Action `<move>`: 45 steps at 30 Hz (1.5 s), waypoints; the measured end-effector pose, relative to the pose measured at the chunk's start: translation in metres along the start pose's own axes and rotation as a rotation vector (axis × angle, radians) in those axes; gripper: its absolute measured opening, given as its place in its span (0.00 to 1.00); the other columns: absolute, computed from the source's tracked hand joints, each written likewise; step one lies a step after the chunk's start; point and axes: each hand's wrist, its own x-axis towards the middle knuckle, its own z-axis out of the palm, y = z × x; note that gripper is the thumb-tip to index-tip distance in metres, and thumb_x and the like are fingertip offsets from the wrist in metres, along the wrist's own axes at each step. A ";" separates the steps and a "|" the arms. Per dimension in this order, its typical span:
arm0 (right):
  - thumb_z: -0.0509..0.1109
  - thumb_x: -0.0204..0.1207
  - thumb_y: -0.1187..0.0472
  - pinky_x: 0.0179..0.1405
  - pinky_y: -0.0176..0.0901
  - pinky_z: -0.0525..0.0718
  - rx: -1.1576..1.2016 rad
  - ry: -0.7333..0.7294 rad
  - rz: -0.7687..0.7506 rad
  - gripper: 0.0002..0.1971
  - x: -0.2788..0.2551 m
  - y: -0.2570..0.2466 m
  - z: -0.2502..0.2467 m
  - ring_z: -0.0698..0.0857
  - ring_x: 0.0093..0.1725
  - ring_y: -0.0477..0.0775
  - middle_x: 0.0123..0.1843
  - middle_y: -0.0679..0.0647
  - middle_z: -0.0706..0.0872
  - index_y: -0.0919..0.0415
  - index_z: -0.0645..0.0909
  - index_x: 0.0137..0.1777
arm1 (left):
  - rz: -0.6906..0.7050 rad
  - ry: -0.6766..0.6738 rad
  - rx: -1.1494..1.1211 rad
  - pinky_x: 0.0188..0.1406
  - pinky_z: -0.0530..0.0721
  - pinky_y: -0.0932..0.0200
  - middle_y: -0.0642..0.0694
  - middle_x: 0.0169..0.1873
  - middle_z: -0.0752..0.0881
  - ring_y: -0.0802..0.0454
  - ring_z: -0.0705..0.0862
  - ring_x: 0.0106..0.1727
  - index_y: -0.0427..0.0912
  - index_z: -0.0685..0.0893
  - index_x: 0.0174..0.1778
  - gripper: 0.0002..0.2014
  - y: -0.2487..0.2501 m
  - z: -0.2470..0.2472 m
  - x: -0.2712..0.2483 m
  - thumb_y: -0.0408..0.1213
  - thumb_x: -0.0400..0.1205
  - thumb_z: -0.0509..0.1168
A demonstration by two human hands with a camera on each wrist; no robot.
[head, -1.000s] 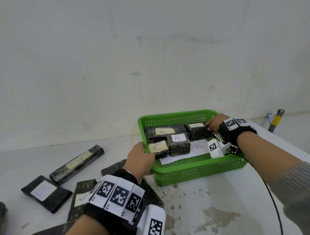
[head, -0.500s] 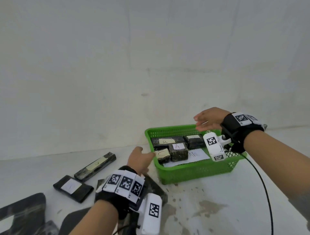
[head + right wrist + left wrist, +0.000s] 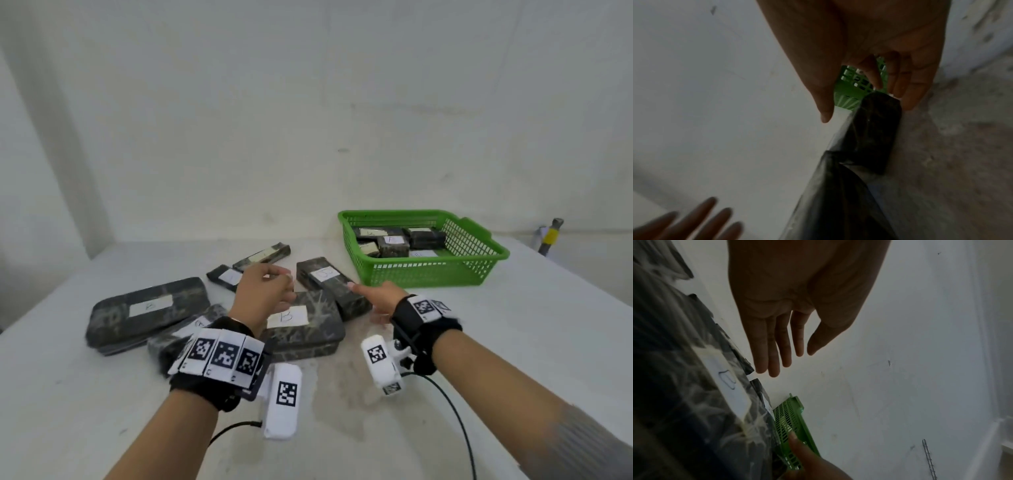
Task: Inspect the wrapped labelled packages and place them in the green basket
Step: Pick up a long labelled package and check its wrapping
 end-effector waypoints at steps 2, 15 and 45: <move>0.77 0.70 0.38 0.48 0.55 0.88 -0.083 0.054 -0.009 0.47 0.009 0.007 0.009 0.84 0.55 0.63 0.70 0.68 0.81 0.74 0.70 0.76 | -0.003 0.003 -0.021 0.40 0.86 0.54 0.41 0.37 0.85 0.48 0.85 0.35 0.38 0.81 0.46 0.06 -0.004 -0.005 -0.008 0.26 0.85 0.61; 0.84 0.64 0.70 0.57 0.60 0.88 0.333 0.063 -0.344 0.31 0.001 0.002 0.003 0.86 0.59 0.62 0.60 0.61 0.84 0.57 0.73 0.63 | -0.014 0.054 -0.233 0.45 0.87 0.54 0.34 0.49 0.86 0.45 0.88 0.45 0.35 0.80 0.55 0.04 -0.022 -0.023 -0.006 0.30 0.86 0.65; 0.61 0.77 0.44 0.48 0.53 0.91 0.800 -0.227 -0.543 0.30 -0.055 0.008 0.041 0.88 0.62 0.56 0.64 0.55 0.88 0.60 0.70 0.75 | 0.105 -0.147 -0.419 0.40 0.92 0.49 0.45 0.49 0.93 0.43 0.91 0.53 0.40 0.82 0.60 0.12 -0.031 -0.044 -0.003 0.40 0.85 0.60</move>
